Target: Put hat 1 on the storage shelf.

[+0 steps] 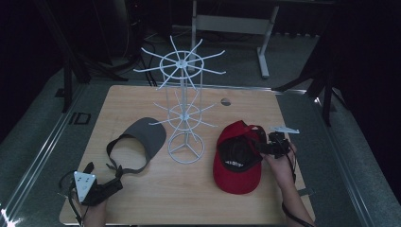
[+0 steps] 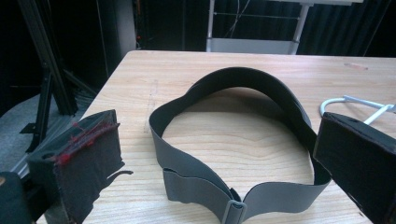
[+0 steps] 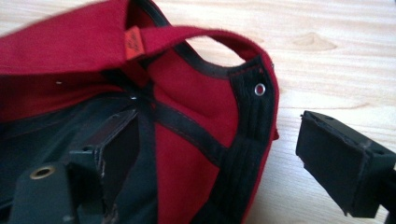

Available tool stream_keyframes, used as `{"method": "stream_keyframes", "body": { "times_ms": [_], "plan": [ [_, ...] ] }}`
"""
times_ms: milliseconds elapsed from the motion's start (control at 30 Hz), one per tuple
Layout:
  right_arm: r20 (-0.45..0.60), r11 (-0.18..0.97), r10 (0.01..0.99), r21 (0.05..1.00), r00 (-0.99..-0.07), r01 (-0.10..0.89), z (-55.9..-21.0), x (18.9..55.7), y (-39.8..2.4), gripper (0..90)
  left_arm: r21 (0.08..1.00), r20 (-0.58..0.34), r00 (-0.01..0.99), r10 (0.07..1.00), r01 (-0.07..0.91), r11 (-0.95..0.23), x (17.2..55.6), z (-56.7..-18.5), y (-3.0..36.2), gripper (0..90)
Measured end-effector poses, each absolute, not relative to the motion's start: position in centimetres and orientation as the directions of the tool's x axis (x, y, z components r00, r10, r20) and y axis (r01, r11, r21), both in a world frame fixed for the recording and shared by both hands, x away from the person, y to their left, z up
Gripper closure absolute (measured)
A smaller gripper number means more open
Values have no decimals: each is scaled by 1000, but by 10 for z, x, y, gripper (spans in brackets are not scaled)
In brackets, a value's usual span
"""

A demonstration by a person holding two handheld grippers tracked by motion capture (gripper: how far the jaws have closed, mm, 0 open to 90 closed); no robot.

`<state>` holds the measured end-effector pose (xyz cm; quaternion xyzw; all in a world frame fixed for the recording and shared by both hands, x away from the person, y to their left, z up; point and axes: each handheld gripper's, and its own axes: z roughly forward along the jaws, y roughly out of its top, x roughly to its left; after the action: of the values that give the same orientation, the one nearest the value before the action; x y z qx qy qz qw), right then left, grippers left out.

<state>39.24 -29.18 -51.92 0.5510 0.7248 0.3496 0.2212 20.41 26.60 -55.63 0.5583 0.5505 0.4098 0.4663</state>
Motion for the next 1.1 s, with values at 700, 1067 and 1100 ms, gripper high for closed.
{"method": "stream_keyframes", "body": {
  "times_ms": [700,1067,1100],
  "plan": [
    [-41,277,938,683,-343,675,-546,396,-269,469,971,-47,58,997,239,31,204,-556,265,10],
    [-59,327,918,671,-391,666,-542,393,-262,833,971,-44,57,997,237,29,204,-555,265,10],
    [-58,330,916,673,-398,662,-541,392,-262,836,971,-45,54,998,237,31,204,-555,265,10]
  ]
}}
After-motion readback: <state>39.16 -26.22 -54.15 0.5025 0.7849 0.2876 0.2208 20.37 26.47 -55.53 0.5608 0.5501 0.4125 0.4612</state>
